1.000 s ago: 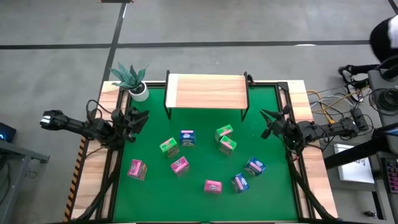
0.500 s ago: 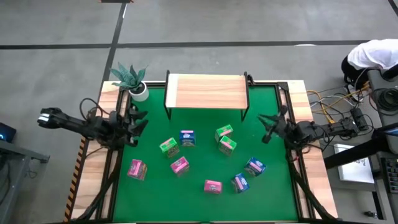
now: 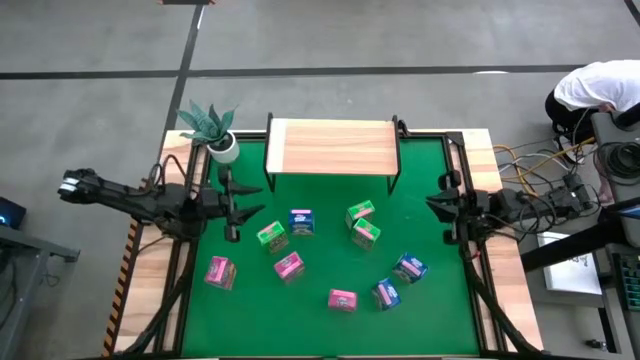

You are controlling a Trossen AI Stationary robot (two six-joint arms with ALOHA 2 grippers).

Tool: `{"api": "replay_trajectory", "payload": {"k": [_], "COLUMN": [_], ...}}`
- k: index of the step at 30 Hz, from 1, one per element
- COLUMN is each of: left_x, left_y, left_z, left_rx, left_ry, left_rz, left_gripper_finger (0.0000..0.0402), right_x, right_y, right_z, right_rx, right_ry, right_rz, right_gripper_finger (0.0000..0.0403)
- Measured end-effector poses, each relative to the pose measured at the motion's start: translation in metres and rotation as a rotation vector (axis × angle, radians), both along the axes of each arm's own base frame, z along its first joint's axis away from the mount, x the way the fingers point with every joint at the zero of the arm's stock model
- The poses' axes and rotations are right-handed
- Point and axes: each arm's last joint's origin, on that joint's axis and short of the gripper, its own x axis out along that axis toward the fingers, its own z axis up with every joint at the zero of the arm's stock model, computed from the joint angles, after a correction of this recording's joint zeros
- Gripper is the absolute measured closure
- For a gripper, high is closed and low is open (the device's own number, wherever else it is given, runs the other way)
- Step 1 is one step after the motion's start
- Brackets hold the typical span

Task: Stack cereal on shelf
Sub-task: Put the top green cereal box on the shelf

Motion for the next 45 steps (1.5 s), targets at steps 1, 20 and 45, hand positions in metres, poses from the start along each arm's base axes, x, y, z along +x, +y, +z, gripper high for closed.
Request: {"api": "replay_trajectory", "payload": {"k": [1,20,45], "left_x": [0.001,-0.004,-0.001], "left_y": [0.000,0.001,0.005], "left_z": [0.001,0.022,0.019], "left_rx": [0.014,0.342,0.353], "left_ry": [0.005,0.028,0.075], "left_rz": [0.002,0.072,0.220], "left_gripper_finger": [0.0228,0.0228,0.0229], "right_x": [0.001,0.052,0.161], "right_y": [0.000,0.005,-0.023], "right_z": [0.002,0.096,0.085], "right_rx": [-0.013,0.030,-0.107], "right_ry": [-0.009,0.324,0.975], "right_rz": [-0.008,-0.148,-0.139], "right_gripper_finger": [0.0360,0.0360,0.0360]}}
